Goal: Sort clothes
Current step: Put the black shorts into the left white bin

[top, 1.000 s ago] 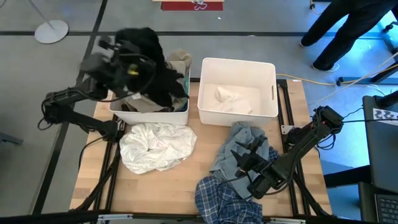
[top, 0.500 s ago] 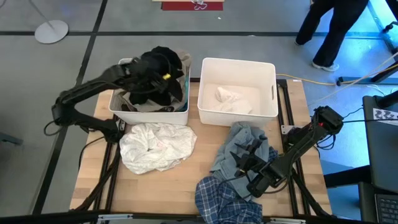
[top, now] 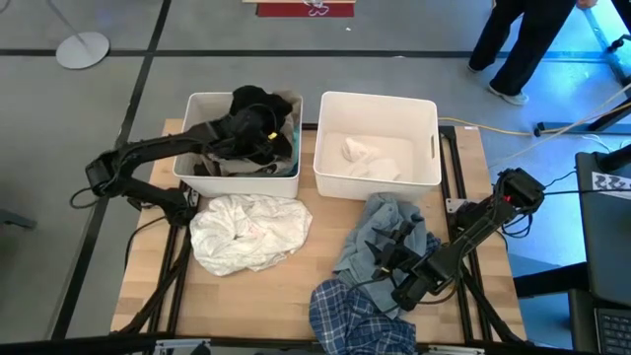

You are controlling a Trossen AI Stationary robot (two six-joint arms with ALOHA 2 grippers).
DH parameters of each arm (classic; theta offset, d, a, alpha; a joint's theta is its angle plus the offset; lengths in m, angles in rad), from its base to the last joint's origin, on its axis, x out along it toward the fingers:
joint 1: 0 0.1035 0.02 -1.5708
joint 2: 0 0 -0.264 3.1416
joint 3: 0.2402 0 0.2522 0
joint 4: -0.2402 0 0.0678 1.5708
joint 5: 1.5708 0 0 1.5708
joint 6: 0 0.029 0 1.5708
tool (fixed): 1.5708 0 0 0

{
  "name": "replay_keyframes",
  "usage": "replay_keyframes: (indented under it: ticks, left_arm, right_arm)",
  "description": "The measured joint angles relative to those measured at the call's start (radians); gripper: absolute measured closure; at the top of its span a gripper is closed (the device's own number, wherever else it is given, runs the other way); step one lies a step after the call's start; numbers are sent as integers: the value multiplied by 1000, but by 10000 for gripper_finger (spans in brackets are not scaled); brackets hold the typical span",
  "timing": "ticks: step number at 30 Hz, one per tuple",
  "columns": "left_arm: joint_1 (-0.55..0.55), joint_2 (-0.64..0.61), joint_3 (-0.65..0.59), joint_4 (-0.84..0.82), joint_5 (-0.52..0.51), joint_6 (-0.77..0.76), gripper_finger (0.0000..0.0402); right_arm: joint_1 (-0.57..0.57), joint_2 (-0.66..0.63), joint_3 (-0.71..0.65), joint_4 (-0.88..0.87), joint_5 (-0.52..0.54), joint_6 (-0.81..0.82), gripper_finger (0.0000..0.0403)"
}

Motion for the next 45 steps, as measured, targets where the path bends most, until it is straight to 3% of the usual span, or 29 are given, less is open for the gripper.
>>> replay_keyframes:
  ticks: [4,13,15,23,31,40,45]
  left_arm:
    - [0,0,-54,98,1,-24,370]
    - [23,-7,-58,109,32,-33,367]
    - [23,-36,-92,139,22,-45,352]
    - [24,-176,-32,52,57,10,279]
    - [22,-314,85,-88,56,2,242]
    - [20,-381,273,-376,42,-27,238]
    - [-25,-391,368,-445,87,-37,238]
  right_arm:
    - [0,0,0,0,1,-9,203]
    - [0,0,0,8,0,-16,203]
    - [0,0,0,8,0,-16,203]
    - [0,0,1,7,1,-21,203]
    - [0,0,1,4,0,-21,203]
    - [0,0,1,10,1,-22,203]
    - [0,0,1,10,12,-22,203]
